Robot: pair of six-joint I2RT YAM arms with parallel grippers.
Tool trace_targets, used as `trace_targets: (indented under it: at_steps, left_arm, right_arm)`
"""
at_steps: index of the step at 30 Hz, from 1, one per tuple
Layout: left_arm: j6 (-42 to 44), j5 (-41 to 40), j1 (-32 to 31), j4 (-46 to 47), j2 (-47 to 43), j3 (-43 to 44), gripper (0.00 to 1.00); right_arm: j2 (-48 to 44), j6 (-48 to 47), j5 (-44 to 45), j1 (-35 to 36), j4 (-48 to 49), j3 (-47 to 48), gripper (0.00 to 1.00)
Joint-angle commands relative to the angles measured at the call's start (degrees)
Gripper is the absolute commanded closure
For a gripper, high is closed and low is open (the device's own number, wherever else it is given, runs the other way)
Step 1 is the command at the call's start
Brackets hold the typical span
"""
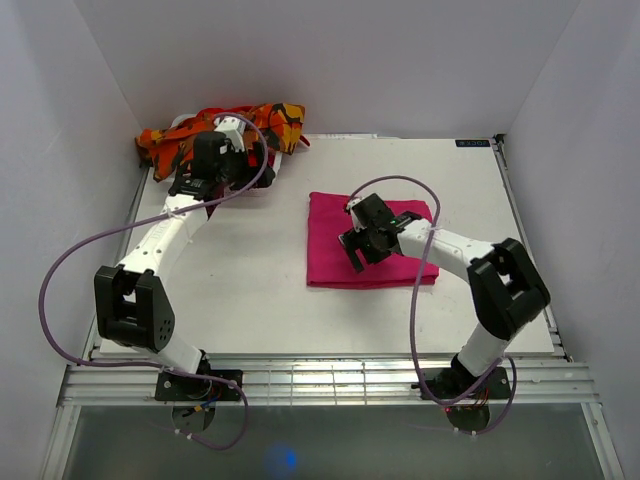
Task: Fold and stack the trousers
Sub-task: Neatly place the folded trousers to the corner
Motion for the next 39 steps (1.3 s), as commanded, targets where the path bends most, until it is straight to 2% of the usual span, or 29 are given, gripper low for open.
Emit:
trace_targets:
  at_steps: [1, 4, 7, 11, 22, 26, 31, 39]
  left_arm:
    - [-2.9, -5.0, 2.6, -9.1, -0.6, -0.8, 0.02]
    - [-3.3, -4.0, 3.3, -8.0, -2.3, -4.5, 0.02]
    - [-3.3, -4.0, 3.4, -7.7, -3.4, -6.6, 0.02]
    - [-1.6, -3.9, 3.7, -8.0, -2.6, -6.8, 0.02]
    - [1.5, -1.7, 3.7, -9.0, 0.6, -5.9, 0.02]
    - [3.0, -0.8, 3.8, -9.7, 1.0, -5.9, 0.02]
    - [3.4, -0.2, 4.0, -10.9, 2.2, -5.3, 0.02]
    - [3.9, 0.1, 4.2, -11.8, 3.1, -4.9, 0.02]
  right_arm:
    - [5.7, 6.6, 8.8, 0.6, -2.0, 2.3, 0.1]
    - [10.0, 7.1, 9.8, 0.0, -1.6, 2.8, 0.1]
    - [14.0, 7.4, 7.9, -3.6, -1.7, 4.1, 0.09]
    - [20.3, 4.4, 3.5, -14.0, -2.0, 7.9, 0.06]
    - [31.1, -20.8, -5.8, -33.3, -4.4, 27.0, 0.05]
    - [36.7, -28.7, -7.4, -36.8, -5.6, 34.0, 0.05]
    - [42.0, -32.8, -9.3, -41.4, -5.7, 42.3, 0.05]
    - [44.9, -37.6, -11.9, -42.2, -3.4, 46.3, 0.05]
